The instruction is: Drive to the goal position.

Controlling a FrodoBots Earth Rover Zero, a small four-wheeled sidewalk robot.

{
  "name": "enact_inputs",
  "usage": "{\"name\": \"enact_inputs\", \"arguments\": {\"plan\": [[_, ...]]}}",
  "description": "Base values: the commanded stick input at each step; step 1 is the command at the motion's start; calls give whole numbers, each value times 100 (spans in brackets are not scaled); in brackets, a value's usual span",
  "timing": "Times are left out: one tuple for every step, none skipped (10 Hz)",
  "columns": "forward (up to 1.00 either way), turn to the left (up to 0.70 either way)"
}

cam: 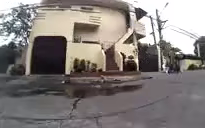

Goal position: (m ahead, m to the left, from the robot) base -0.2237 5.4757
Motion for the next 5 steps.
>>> {"name": "enact_inputs", "arguments": {"plan": [[100, 40], [100, 40], [100, 40], [100, 40], [100, 40]]}}
